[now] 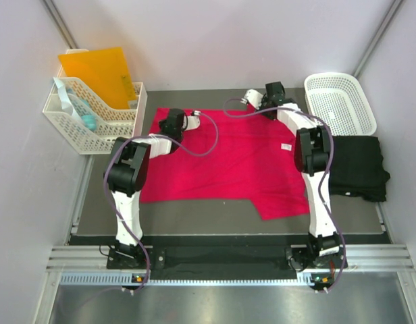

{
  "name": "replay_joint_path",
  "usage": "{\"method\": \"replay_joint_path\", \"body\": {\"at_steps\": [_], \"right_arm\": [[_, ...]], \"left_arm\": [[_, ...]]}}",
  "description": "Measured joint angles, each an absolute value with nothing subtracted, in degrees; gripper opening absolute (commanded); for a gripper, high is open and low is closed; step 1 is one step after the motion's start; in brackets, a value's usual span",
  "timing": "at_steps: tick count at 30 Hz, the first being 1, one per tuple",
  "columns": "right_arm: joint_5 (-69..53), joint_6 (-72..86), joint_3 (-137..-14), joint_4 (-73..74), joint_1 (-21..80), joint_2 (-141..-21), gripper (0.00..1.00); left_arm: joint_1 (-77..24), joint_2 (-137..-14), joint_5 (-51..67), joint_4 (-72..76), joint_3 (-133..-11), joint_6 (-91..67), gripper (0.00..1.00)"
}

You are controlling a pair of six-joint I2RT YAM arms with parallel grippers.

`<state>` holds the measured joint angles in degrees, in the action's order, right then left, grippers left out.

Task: Fold and stack the t-shirts
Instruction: Flatten the tshirt out

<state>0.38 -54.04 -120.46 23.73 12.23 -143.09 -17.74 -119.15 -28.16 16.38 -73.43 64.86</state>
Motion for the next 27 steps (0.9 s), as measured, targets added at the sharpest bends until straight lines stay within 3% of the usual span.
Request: {"method": "replay_joint_path", "body": {"at_steps": [11, 18, 27], "right_arm": [[-3.66, -56.93, -115.0, 33.47, 12.97, -137.47, 0.0], [2.61, -55.37, -114.06, 26.89, 13.8, -138.37, 0.0], [11.22, -59.4, -122.48, 12.47, 14.11, -147.92, 0.0]], "left_arm": [[-17.67, -117.45, -27.83, 16.69, -71.85, 64.75, 0.0], [-17.63, -117.36, -27.66, 16.73, -71.83, 64.66, 0.0], [-17.63, -117.36, -27.68, 16.69, -72.05, 64.9, 0.0]]}}
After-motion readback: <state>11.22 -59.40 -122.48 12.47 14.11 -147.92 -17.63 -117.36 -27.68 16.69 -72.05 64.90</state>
